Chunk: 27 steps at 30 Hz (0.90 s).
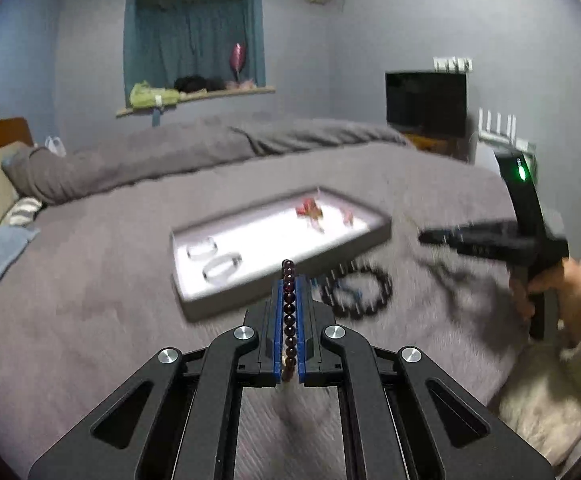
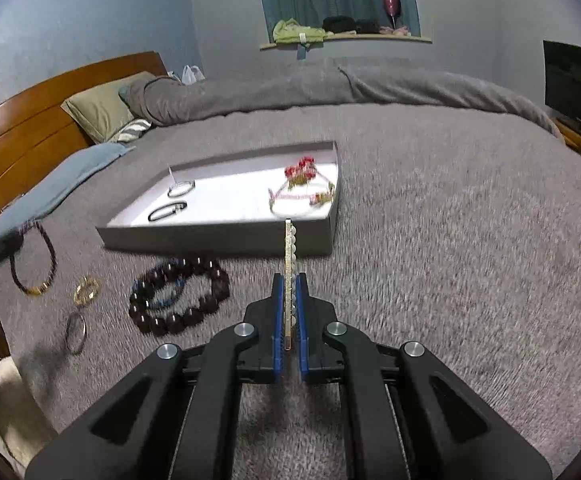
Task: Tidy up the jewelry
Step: 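Carry the gold hairpin and red bead bracelet over the tray with both grippers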
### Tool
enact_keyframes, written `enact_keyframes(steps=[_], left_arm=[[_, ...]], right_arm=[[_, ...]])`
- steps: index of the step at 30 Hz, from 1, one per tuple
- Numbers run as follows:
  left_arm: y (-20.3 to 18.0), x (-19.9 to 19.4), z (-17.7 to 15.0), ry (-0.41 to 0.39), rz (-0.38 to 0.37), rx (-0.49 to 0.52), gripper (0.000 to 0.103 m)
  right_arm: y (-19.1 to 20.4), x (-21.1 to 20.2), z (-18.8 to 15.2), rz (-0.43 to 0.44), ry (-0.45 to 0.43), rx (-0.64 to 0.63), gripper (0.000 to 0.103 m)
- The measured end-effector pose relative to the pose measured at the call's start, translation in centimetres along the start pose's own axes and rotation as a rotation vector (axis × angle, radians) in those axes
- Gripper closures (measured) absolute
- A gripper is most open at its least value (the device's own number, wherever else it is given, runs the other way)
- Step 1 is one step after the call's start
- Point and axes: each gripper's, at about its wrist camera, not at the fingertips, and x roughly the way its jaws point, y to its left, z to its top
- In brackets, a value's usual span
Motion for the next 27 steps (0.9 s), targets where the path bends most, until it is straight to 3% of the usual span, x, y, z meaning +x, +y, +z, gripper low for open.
enact_keyframes(steps=[8,13,20,24,27], left_arm=[[1.8,4.3,6.0,-0.068,-0.025,-0.053,0.097],[2.7,8.3,6.7,-0.051,0.000,-0.103,0.097],[6.7,13.4,3.6,0.130,-0.042,-0.282,0.097],[8.9,15.1,1.6,0.226,-0.033,-0.364,0.097],[9.9,15.2,0.9,0.249,-0.003,-0.372,0.097]], right_arm=[[0.9,1.1,4.7,-0.028,-0.048,-0.056,0.097],[1.3,3.5,7.6,-0.026,-0.032,-0.061,0.097],[0.9,8.9,7.7,0.029,0.149,-0.029,0.097],[-0.3,9.6,6.9,0.050,0.162,0.037,0.097],[-0.6,9.8,6.7,0.037,0.164,0.036,0.097]])
